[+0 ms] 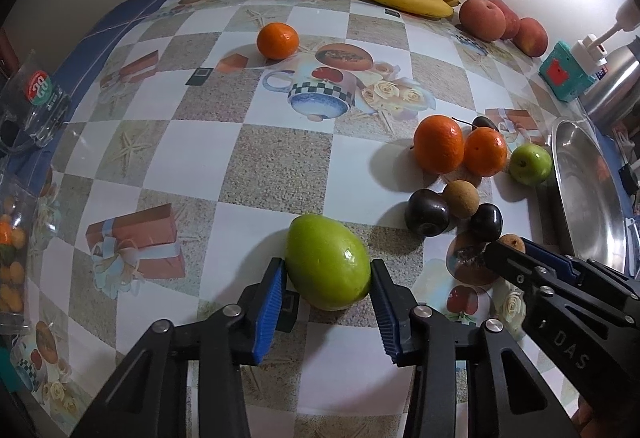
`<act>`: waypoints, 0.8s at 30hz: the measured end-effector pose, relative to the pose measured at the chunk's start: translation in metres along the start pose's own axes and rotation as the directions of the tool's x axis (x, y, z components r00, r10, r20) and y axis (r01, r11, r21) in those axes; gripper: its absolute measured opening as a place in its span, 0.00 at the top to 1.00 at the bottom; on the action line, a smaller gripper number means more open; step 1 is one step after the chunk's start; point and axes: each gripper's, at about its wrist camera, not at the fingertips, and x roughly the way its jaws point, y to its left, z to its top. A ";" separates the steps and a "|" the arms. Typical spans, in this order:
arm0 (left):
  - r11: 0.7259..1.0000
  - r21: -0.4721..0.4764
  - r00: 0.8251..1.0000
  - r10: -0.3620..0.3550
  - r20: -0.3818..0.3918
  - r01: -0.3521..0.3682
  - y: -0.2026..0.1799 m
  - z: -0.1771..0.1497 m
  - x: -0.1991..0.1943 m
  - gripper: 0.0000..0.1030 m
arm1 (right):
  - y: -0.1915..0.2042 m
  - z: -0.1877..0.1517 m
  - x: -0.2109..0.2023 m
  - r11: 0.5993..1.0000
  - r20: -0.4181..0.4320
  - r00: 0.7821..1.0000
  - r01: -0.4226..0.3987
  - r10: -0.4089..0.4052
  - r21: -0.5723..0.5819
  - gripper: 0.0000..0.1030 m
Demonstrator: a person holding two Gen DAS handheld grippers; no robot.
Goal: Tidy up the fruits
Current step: 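Grasp the large green fruit with the left gripper while the right gripper grasps a small brown fruit, then carry both fruits over the steel bowl and open both grippers to drop them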
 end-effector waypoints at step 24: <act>0.999 0.016 0.997 0.038 0.070 -0.039 -0.018 0.027 -0.041 0.56 | -0.018 0.010 -0.056 0.998 0.127 0.992 0.012 -0.020 0.062 0.74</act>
